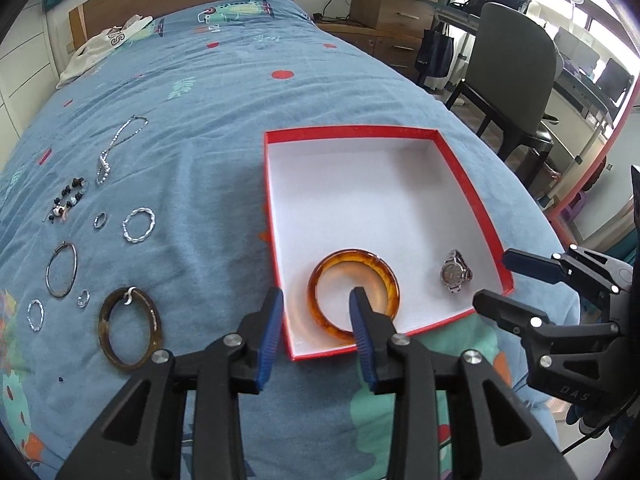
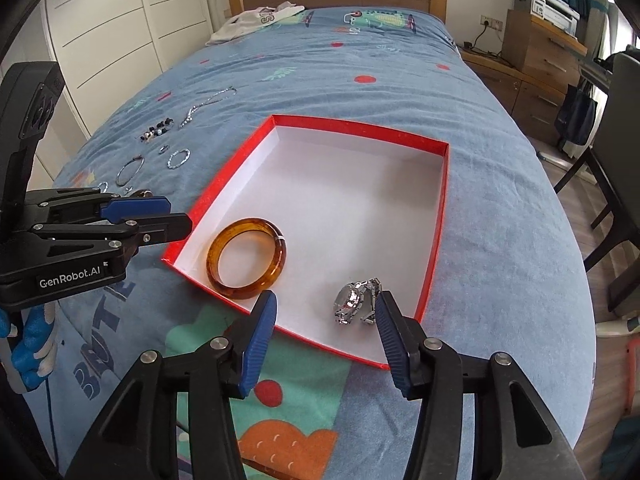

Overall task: Organize jewelry
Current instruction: 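Withdraw both open tools from the box back toward the remaining jewelry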

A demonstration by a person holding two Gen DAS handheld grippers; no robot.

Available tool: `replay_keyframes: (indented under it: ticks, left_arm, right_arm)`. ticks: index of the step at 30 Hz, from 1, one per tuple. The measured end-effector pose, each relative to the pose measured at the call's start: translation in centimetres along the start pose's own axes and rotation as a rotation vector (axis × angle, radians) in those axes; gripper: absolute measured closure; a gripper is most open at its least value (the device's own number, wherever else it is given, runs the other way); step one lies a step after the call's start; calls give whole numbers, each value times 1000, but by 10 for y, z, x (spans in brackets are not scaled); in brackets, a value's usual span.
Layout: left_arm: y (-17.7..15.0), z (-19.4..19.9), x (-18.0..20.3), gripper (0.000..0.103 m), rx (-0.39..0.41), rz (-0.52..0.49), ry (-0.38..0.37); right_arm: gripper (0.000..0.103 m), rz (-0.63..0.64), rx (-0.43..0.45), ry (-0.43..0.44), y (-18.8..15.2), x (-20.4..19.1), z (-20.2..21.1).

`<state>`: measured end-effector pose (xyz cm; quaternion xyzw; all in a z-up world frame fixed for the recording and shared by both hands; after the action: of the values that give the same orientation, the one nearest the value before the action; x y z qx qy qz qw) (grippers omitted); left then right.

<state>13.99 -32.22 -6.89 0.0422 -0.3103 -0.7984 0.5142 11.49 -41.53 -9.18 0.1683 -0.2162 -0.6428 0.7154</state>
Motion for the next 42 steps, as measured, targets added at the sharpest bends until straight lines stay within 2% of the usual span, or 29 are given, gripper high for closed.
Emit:
replay_keyframes:
  ticks: [6,10,19,24,28,34,42]
  left_arm:
    - [-14,42,-37,70,49,47,25]
    - [-30,77,-73,70,81,74,74]
    - [-93,162,-179,70,111,224,188]
    - [-123,197,-221,70,136,265,234]
    - [-138,208,-238,70,141,284,223]
    - [-150,200,-253,70,145,340,188]
    - [-157,190,-278,70,147,380,196]
  right_arm:
    - [52,2,24,20,3,-23,22]
    - [52,1,41,44,6,-43,37]
    - [52,17,69,115,13,-105,61]
    - [52,20,83,134,20,-137,68]
    - [52,19,73,144,23,-158,67]
    - [52,12,48,168,27,-191,58]
    - [52,24,-8,182,27,-218,30]
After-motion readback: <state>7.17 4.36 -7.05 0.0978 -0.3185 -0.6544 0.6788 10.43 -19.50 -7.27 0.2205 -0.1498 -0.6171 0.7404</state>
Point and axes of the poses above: each gripper's, at about its wrist camera, not at the fingertips, and z roughly against the way its jaws point, x to its right, y to its top, the point moved 9 cm from there along -z, roughly the way its jaws point, and after that the axes turned 12 degrees about -y, right-handed, at the moved point
